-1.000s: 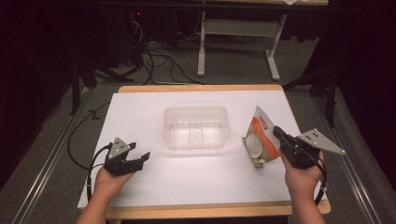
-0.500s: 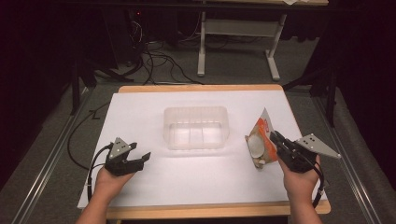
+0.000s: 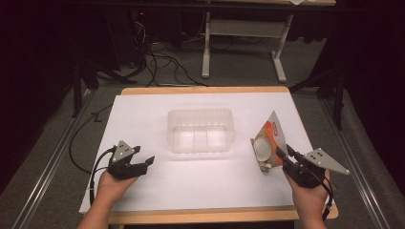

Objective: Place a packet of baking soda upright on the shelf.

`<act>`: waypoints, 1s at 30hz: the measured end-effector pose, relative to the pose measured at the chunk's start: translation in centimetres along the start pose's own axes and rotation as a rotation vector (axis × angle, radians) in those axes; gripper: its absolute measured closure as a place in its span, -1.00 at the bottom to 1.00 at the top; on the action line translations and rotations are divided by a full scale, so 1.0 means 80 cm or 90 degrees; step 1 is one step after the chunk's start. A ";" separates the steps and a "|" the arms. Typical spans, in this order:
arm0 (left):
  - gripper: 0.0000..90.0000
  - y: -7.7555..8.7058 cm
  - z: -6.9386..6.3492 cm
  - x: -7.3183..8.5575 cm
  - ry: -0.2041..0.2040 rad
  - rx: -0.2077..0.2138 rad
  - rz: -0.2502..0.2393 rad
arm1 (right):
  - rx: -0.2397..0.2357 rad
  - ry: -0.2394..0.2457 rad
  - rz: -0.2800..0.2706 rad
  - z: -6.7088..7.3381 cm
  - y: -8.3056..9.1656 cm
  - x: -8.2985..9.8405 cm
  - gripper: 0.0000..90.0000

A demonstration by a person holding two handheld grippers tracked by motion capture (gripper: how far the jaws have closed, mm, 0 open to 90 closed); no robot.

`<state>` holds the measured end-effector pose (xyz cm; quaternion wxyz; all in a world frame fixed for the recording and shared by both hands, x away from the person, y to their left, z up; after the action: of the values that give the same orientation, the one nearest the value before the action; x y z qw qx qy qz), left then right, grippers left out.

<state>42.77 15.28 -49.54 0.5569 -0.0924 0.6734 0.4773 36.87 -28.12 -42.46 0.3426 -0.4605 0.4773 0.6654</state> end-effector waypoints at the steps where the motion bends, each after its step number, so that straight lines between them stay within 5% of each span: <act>1: -0.29 0.000 0.000 0.000 0.000 0.000 0.000 | 0.002 -0.002 0.002 -0.001 0.001 0.003 0.51; 21: -0.29 -0.003 -0.003 0.002 -0.012 0.004 0.010 | 0.024 -0.014 0.003 -0.014 -0.005 0.017 0.53; 30: -0.29 -0.004 -0.003 0.002 -0.013 0.004 0.013 | 0.040 -0.040 -0.009 -0.026 -0.015 0.014 0.97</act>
<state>42.75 14.98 -49.91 0.5591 -0.0794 0.6702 0.4817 38.21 -29.71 -44.13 0.3763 -0.4321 0.4835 0.6617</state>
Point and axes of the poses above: each handheld gripper's, and its own axes: y roughly backward along the jaws, x roughly out of its underside, z roughly to its left, the point moved 10 cm from there along -y, roughly forward along the jaws, and after that the axes turned 5 degrees about -y, right-handed, at the moved point
